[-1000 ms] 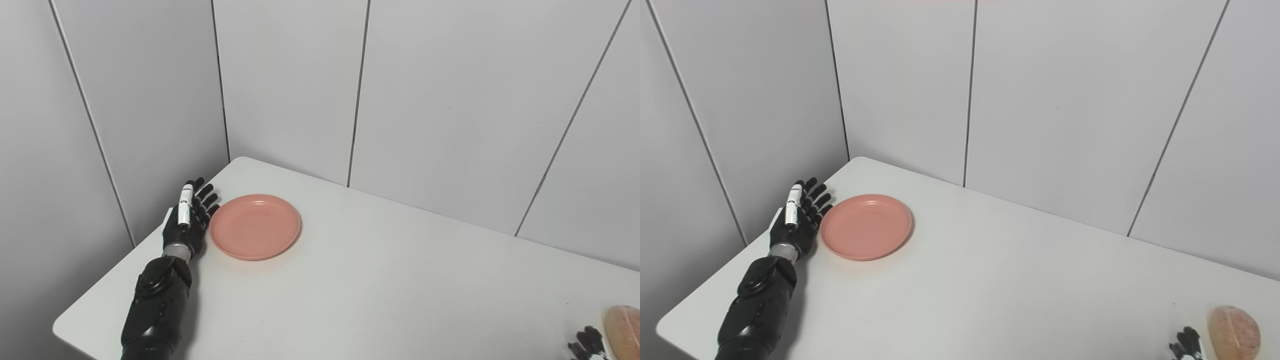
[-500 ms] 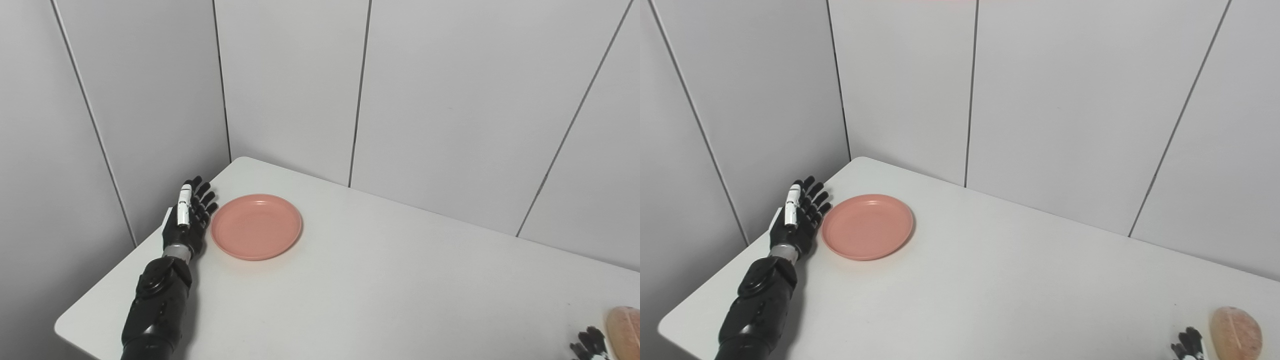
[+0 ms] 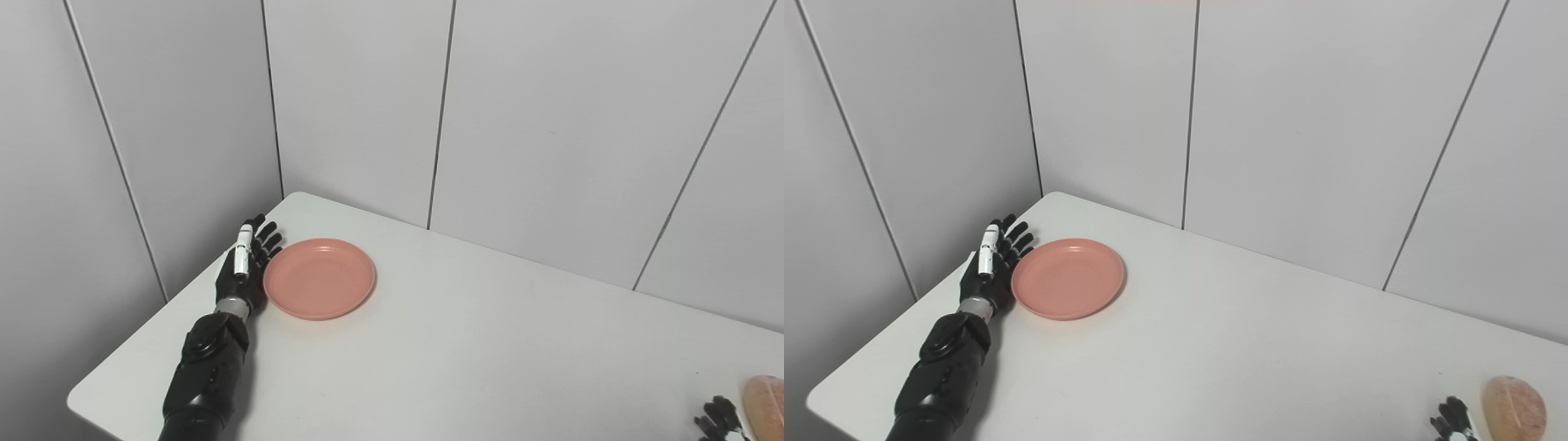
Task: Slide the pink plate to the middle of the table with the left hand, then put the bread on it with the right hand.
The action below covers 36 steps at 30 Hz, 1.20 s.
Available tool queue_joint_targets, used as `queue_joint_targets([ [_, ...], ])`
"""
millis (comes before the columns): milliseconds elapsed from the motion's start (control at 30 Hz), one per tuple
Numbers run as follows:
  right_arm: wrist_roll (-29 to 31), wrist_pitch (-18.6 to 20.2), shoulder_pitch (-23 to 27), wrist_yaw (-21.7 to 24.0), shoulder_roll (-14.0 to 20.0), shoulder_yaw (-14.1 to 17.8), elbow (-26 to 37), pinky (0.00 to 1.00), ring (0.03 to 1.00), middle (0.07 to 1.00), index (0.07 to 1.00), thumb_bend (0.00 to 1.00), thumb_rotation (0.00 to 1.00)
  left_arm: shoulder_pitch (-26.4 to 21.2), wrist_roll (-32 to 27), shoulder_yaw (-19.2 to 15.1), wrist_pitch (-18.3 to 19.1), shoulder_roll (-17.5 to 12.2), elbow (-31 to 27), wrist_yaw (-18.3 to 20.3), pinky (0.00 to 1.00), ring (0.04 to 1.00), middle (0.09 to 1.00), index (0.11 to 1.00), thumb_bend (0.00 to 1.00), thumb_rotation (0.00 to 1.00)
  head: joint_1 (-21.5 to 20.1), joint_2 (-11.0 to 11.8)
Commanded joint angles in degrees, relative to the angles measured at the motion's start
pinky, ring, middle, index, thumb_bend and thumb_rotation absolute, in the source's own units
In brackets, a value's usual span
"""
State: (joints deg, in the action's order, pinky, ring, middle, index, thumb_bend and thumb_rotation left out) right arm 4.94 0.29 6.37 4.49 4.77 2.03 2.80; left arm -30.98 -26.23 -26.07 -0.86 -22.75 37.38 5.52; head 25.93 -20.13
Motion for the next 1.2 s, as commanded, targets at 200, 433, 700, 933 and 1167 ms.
queue_joint_targets([
  [200, -0.69, -0.16, 0.61, -0.38, -0.24, -0.15, 2.13, 0.98, 0.948, 0.951, 0.945, 0.22, 1.0, -2.6, -0.52, 0.94, -0.02, 2.25, 3.79, 0.97, 0.95, 0.916, 0.918, 0.899, 0.26, 1.0, -1.32, -0.41],
  [433, -1.46, -0.67, 0.66, -0.64, -0.67, -0.44, 2.2, 0.99, 0.951, 0.952, 0.952, 0.19, 1.0, -3.68, -0.54, 1.9, 0.14, 3.17, 6.52, 2.64, 0.93, 0.916, 0.922, 0.917, 0.29, 1.0, -2.73, -0.97],
  [700, -2.03, -0.95, 0.59, -0.59, -0.61, -1.02, 2.63, 0.99, 0.959, 0.961, 0.965, 0.15, 1.0, -4.19, 0.3, 4.59, -1.6, 4.43, 9.02, 3.7, 0.92, 0.909, 0.909, 0.893, 0.31, 1.0, -4.73, -1.67],
  [933, -2.16, -0.87, 0.46, -0.41, -0.77, -1.44, 3.08, 0.99, 0.961, 0.962, 0.967, 0.13, 1.0, -3.86, 0.22, 5.54, -1.17, 6.02, 8.45, 4.54, 0.92, 0.9, 0.901, 0.893, 0.34, 1.0, -6.4, -2.33],
  [1167, -1.62, -1.2, 0.52, -0.26, -1.23, -1.29, 2.71, 0.98, 0.955, 0.959, 0.967, 0.12, 1.0, -2.44, 0.49, 7.41, 1.37, 8.12, 6.17, 4.35, 0.92, 0.898, 0.907, 0.899, 0.32, 1.0, -8.25, -3.03],
])
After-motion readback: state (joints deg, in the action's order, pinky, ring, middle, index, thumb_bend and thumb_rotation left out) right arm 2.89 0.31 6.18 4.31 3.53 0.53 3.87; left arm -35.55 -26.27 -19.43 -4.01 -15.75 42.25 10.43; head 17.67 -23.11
